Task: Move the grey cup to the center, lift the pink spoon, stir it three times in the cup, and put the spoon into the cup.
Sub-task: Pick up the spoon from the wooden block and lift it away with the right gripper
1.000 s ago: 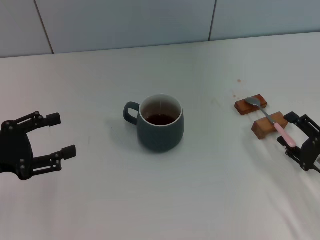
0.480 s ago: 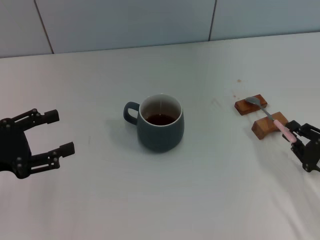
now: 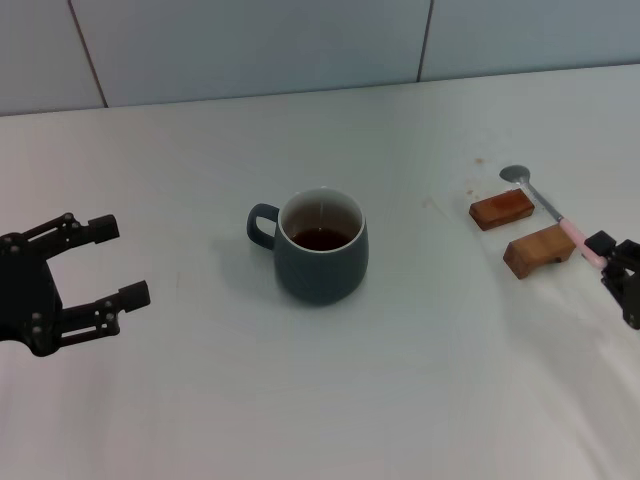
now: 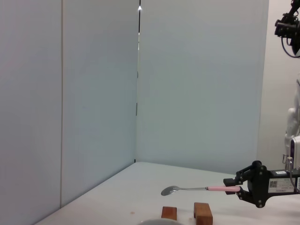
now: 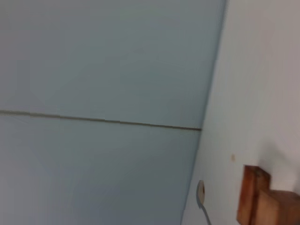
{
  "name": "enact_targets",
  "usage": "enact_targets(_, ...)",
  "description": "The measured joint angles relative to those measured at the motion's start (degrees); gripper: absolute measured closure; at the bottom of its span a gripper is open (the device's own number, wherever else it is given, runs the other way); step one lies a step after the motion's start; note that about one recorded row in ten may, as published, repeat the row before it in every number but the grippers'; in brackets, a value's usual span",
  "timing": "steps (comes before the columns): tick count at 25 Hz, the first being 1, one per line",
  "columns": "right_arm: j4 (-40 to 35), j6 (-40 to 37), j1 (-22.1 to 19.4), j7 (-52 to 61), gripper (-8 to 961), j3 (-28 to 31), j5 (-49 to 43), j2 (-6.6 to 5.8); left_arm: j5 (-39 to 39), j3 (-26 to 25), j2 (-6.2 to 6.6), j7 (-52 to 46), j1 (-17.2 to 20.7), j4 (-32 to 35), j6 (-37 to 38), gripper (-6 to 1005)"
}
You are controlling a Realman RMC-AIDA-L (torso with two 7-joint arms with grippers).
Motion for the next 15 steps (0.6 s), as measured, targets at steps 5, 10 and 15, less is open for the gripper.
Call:
enact_targets(5, -1.8, -2.1, 0.0, -10.8, 846, 0.7, 0.2, 0.16, -0.2, 0.0, -0.11, 0.1, 0.4, 0.0, 0.4, 161)
enact_targets(10, -3.7, -5.6, 0.2, -28.1, 846, 2.7, 0.2, 0.31, -0.8, 0.0, -0.48, 0.3, 0.7, 0.0, 0.6, 161)
enact_targets(15, -6.0, -12.0, 1.7, -41.8, 846, 4.4, 0.2, -0.05, -1.0, 0.0, -0.79, 0.3, 0.8, -0.1, 1.3, 162)
